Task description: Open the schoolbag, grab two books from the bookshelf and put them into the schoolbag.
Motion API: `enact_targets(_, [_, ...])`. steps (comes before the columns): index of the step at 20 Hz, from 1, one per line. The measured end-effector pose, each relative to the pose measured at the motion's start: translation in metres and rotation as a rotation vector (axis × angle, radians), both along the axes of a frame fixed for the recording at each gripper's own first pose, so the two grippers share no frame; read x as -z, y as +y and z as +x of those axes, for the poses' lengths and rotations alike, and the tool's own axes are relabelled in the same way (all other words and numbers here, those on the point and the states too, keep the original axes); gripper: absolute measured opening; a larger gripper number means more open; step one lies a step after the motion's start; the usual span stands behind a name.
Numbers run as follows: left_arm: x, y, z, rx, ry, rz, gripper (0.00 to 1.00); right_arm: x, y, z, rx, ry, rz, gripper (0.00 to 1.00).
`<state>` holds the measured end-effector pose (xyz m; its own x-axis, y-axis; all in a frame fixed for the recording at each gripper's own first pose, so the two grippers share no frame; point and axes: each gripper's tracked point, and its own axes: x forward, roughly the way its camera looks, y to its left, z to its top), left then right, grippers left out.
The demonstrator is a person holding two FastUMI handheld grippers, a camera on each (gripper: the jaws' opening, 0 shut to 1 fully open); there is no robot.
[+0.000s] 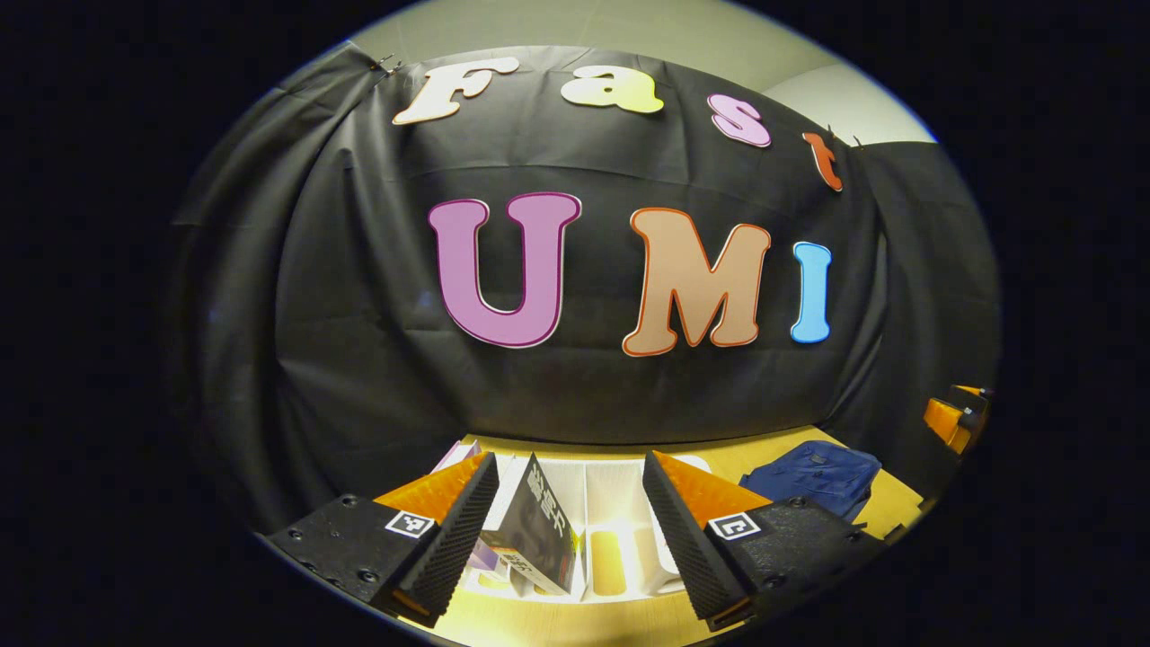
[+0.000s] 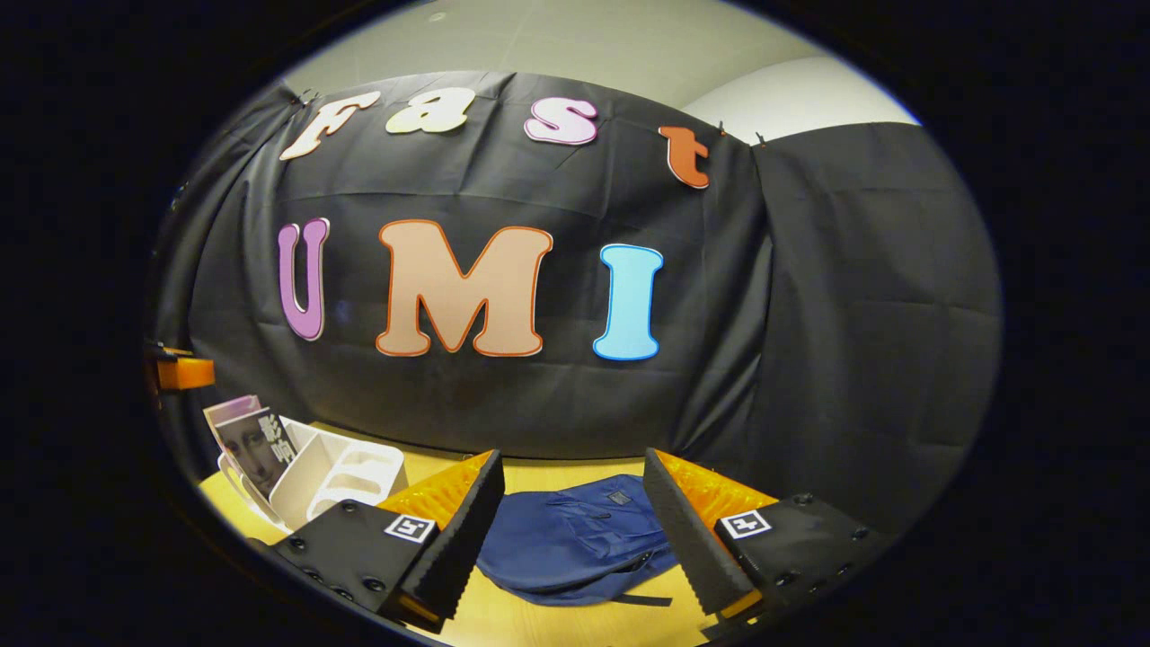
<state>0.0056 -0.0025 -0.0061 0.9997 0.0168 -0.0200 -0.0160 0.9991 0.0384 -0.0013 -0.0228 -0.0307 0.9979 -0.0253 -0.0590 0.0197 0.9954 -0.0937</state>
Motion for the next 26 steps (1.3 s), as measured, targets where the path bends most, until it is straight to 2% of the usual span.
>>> enact_targets(1, [0.0, 0.0, 0.0, -0.001, -0.001, 0.002, 0.92, 0.003, -0.002, -0.001, -0.001, 0.002, -0.029, 0.99])
enact_targets(3, [0.001, 0.001, 0.0, 0.0, 0.001, 0.003, 0.94, 0.006, -0.007, 0.0, 0.009, -0.01, -0.098, 0.99])
enact_targets(8, [0.004, 0.006, 0.0, -0.017, 0.016, 0.005, 0.95, 0.027, -0.021, -0.001, 0.028, -0.041, -0.352, 1.0])
enact_targets(11, [0.004, 0.014, -0.003, -0.042, 0.018, 0.023, 0.95, 0.06, -0.022, 0.0, -0.009, 0.001, -0.436, 1.0])
enact_targets(12, [0.003, 0.016, -0.004, -0.049, 0.019, 0.028, 0.94, 0.072, -0.022, 0.001, -0.021, 0.018, -0.451, 0.96])
enact_targets(16, [0.006, 0.023, -0.007, -0.068, 0.029, 0.013, 0.92, 0.125, -0.028, 0.0, -0.04, 0.081, -0.533, 1.0])
enact_targets(17, [0.007, 0.026, -0.008, -0.077, 0.032, 0.008, 0.92, 0.138, -0.031, 0.001, -0.043, 0.094, -0.564, 0.97])
enact_targets(19, [0.009, 0.029, -0.01, -0.096, 0.039, 0.006, 0.92, 0.16, -0.036, 0.002, -0.051, 0.115, -0.645, 0.97])
enact_targets(21, [0.008, 0.032, -0.014, -0.112, 0.045, 0.015, 0.96, 0.173, -0.034, 0.008, -0.084, 0.112, -0.72, 0.97])
enact_targets(23, [0.011, 0.037, -0.016, -0.134, 0.052, 0.032, 0.92, 0.185, -0.026, 0.017, -0.131, 0.095, -0.803, 0.97])
enact_targets(24, [0.011, 0.038, -0.017, -0.145, 0.055, 0.041, 0.94, 0.191, -0.023, 0.021, -0.152, 0.089, -0.835, 0.97])
enact_targets(25, [0.013, 0.04, -0.02, -0.155, 0.058, 0.048, 0.92, 0.199, -0.021, 0.023, -0.179, 0.094, -0.864, 1.0])
enact_targets(26, [0.011, 0.041, -0.022, -0.162, 0.059, 0.053, 0.94, 0.209, -0.018, 0.025, -0.211, 0.103, -0.879, 0.97])
